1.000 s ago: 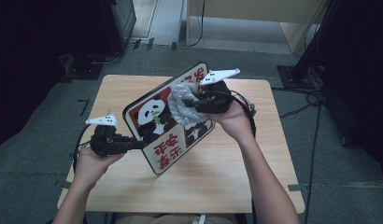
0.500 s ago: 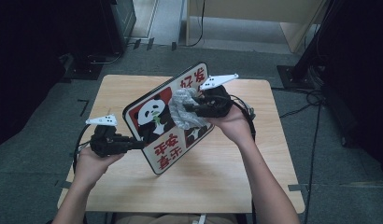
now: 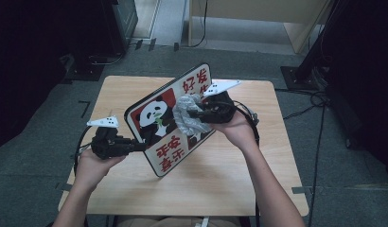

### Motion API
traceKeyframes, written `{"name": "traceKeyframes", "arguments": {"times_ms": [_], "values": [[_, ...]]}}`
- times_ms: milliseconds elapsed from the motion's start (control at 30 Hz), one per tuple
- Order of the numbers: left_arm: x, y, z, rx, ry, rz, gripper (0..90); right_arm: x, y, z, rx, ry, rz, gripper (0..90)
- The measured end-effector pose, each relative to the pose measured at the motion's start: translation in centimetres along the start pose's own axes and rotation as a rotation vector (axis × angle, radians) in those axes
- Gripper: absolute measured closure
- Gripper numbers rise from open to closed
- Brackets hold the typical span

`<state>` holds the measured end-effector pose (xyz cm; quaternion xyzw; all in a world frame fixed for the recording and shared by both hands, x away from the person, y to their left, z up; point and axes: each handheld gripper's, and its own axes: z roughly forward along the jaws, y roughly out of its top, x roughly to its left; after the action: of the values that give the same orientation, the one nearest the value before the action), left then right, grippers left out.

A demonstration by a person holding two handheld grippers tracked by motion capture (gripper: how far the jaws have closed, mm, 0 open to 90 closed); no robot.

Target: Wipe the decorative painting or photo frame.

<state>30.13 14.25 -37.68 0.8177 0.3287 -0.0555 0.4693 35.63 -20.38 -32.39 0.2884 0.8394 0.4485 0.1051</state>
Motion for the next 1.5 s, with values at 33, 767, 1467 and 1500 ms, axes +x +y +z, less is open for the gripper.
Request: {"name": "traceKeyframes", "arguments": {"times_ms": [33,767,1467,1500], "values": [[0.0,0.0,0.0,0.001,-0.001,0.0,75.2,0.0,0.0,0.0,0.0,0.0,0.0,68.6],[0.1,0.0,0.0,0.003,-0.008,0.002,75.1,0.0,-2.4,1.3,0.059,0.001,0.018,68.6],[0.2,0.1,0.0,0.006,-0.013,0.007,75.0,0.1,-5.4,2.9,0.122,-0.005,0.02,68.4],[0.2,0.1,0.0,0.007,-0.013,0.008,75.0,0.1,-5.5,3.0,0.125,-0.006,0.021,68.4]]}}
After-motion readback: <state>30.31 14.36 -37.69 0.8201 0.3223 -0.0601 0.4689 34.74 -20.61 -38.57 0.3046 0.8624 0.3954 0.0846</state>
